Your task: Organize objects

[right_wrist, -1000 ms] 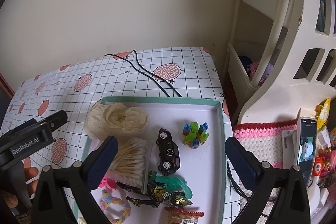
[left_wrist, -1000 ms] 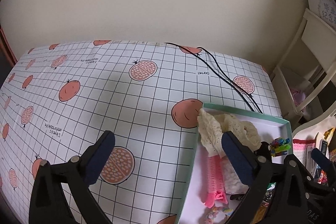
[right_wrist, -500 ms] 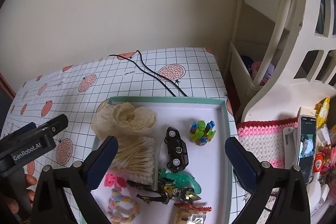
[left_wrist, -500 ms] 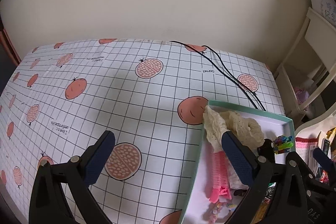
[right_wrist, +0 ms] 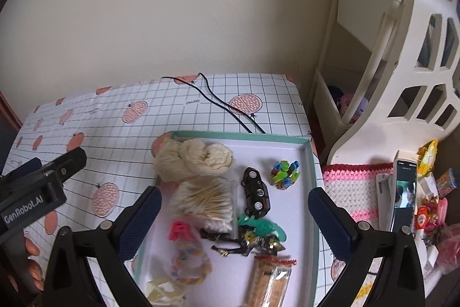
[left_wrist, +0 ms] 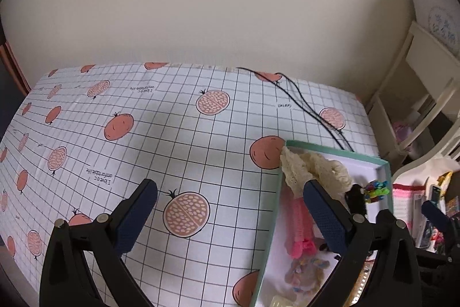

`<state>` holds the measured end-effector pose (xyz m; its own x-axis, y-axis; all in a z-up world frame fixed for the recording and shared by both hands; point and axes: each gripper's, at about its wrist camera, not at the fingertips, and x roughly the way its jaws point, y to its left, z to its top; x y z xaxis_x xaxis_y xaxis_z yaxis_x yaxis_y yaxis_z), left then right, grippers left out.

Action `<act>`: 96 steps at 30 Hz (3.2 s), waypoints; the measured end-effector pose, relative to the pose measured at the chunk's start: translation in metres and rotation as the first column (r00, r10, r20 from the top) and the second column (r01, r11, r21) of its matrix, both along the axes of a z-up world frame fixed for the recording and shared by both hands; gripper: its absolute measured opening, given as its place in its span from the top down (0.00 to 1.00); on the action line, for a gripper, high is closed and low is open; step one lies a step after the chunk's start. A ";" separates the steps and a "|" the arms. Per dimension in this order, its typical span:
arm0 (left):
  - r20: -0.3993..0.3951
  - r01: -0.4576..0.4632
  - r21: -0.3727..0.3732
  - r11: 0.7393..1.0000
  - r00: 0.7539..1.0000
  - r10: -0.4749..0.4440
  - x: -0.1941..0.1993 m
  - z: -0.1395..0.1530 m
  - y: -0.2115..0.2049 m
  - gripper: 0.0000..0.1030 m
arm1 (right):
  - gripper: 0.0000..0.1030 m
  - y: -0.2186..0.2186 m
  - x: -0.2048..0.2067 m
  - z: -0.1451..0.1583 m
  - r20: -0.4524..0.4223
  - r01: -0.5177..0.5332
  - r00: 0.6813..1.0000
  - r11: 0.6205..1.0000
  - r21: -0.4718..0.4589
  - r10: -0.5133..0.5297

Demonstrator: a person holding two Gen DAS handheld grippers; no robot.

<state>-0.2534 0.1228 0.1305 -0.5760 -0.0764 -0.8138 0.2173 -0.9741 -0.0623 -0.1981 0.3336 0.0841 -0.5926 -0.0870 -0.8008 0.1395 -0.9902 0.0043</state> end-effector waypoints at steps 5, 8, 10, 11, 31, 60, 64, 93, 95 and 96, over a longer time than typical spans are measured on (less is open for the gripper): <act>-0.033 0.016 -0.014 1.000 0.999 -0.017 0.021 0.019 -0.005 0.02 | 0.00 -0.011 0.022 0.015 -0.001 -0.011 1.000 1.000 0.004 0.011; -0.043 0.024 -0.037 0.999 0.999 -0.026 0.034 0.026 -0.008 0.02 | 0.00 -0.015 0.040 0.019 0.010 -0.013 1.000 1.000 -0.007 0.013; -0.048 0.031 -0.053 0.998 0.998 -0.033 0.045 0.030 -0.011 0.02 | 0.00 -0.017 0.055 0.018 0.009 -0.014 1.000 1.000 -0.004 0.014; -0.049 0.032 -0.058 0.998 0.998 -0.035 0.051 0.031 -0.012 0.02 | 0.00 -0.018 0.061 0.017 0.014 -0.014 1.000 1.000 0.003 0.014; 0.017 -0.005 0.004 1.000 1.000 0.005 0.159 -0.026 -0.061 0.02 | 0.00 -0.040 0.151 -0.043 0.131 -0.064 0.990 0.998 0.026 0.060; 0.161 -0.032 0.025 0.999 0.987 0.028 0.194 -0.133 -0.072 0.02 | 0.00 -0.026 0.142 -0.129 0.290 -0.010 0.957 0.998 0.068 -0.010; 0.155 -0.016 0.028 0.999 0.988 0.012 0.195 -0.136 -0.069 0.02 | 0.00 -0.024 0.142 -0.132 0.294 -0.004 0.956 0.998 0.064 -0.015; 0.087 -0.024 -0.034 0.999 0.996 0.027 0.199 -0.145 -0.063 0.02 | 0.00 -0.022 0.170 -0.129 0.189 -0.020 0.982 0.998 0.055 0.009; 0.086 -0.025 -0.034 0.999 0.996 0.028 0.200 -0.145 -0.063 0.02 | 0.00 -0.021 0.172 -0.128 0.187 -0.019 0.982 0.998 0.055 0.008; 0.086 -0.025 -0.034 0.999 0.996 0.028 0.200 -0.145 -0.063 0.02 | 0.00 -0.021 0.173 -0.128 0.185 -0.018 0.983 0.998 0.055 0.008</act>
<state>-0.0536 0.0599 -0.0140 -0.5013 -0.1184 -0.8571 0.2459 -0.9692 -0.0100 -0.0248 0.3122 -0.0443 -0.4328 -0.0457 -0.9003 0.1546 -0.9877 -0.0242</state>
